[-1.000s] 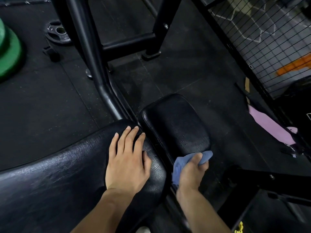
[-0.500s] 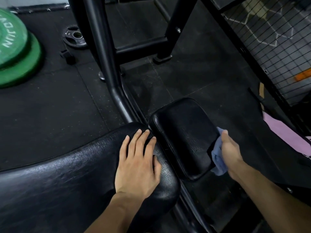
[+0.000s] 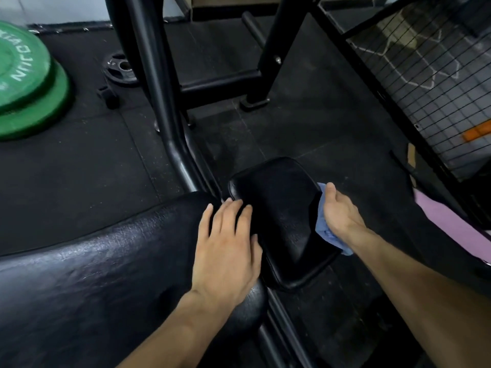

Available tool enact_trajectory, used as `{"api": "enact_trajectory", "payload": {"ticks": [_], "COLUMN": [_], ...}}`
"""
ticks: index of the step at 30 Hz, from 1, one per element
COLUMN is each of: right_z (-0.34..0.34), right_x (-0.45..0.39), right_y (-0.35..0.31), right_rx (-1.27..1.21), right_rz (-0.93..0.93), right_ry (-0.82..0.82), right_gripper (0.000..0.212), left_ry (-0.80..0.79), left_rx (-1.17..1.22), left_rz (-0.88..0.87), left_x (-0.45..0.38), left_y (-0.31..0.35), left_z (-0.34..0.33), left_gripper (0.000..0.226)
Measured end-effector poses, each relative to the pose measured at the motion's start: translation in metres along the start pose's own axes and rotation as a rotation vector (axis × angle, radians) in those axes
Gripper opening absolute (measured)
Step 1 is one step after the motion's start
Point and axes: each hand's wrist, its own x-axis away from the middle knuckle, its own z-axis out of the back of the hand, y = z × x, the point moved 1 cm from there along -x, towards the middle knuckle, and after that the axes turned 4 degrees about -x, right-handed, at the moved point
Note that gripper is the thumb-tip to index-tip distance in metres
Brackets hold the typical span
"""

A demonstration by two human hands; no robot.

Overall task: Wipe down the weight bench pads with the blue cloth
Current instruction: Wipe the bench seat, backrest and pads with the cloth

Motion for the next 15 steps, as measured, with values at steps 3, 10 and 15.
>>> {"api": "enact_trajectory", "payload": {"ticks": [3, 10, 15], "right_z": [0.000, -0.019, -0.029], "right_x": [-0.006, -0.027, -0.025], "right_y": [-0.010, -0.083, -0.111], "right_rx": [0.024, 0.117, 0.222], "right_rz": [0.052, 0.195, 0.273], "right_ry": [0.000, 0.032, 0.057], "right_gripper": [0.064, 0.063, 0.070], "left_ry": [-0.009, 0.020, 0.009], "left_rx": [-0.022, 0.055, 0.083], "left_rz": [0.006, 0.013, 0.000], "left_x": [-0.005, -0.007, -0.007], "left_y": [0.007, 0.004, 0.003], "left_z": [-0.007, -0.011, -0.013], "left_gripper": [0.058, 0.058, 0.060]}}
